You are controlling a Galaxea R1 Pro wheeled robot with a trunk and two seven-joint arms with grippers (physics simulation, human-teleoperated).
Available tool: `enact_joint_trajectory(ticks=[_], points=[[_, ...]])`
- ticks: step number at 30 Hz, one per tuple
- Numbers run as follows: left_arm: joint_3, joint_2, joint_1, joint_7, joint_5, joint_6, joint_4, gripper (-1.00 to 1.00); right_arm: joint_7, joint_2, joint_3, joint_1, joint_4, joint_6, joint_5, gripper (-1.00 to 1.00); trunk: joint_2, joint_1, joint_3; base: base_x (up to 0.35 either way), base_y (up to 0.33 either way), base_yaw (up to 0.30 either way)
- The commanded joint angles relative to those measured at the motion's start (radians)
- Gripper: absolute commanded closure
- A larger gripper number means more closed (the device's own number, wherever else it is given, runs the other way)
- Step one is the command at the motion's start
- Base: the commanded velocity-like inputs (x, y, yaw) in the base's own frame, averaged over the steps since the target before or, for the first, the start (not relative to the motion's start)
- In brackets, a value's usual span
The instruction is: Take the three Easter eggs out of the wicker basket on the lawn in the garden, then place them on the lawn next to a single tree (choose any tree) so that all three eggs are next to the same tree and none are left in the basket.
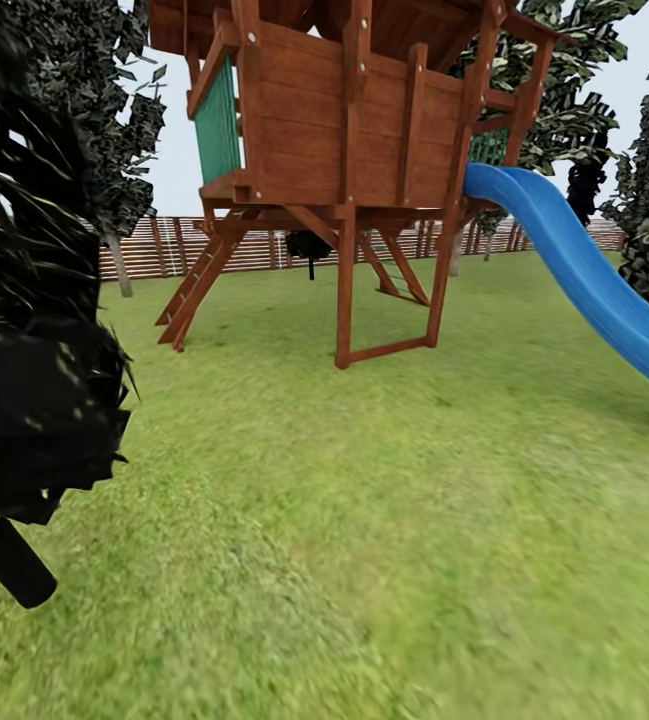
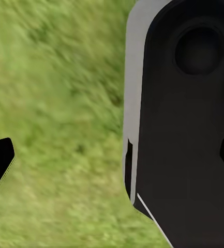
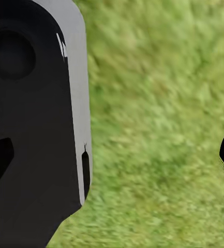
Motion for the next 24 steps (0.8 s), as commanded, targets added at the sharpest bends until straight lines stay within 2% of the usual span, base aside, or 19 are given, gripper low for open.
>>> enact_joint_trajectory(ticks=[1, 24], points=[[0.001, 0.0, 0.001, -0.001, 0.0, 0.001, -0.002, -1.0, -0.002, 0.0, 0.001, -0.001, 0.002, -0.001, -0.001, -1.0, 0.0, 0.001, -0.001, 0.336, 0.0, 0.0], [0.001, 0.0, 0.001, -0.001, 0.0, 0.001, -0.002, -1.0, -0.002, 0.0, 0.001, -0.001, 0.002, -0.001, -0.001, -1.0, 0.0, 0.001, -0.001, 0.336, 0.0, 0.0]])
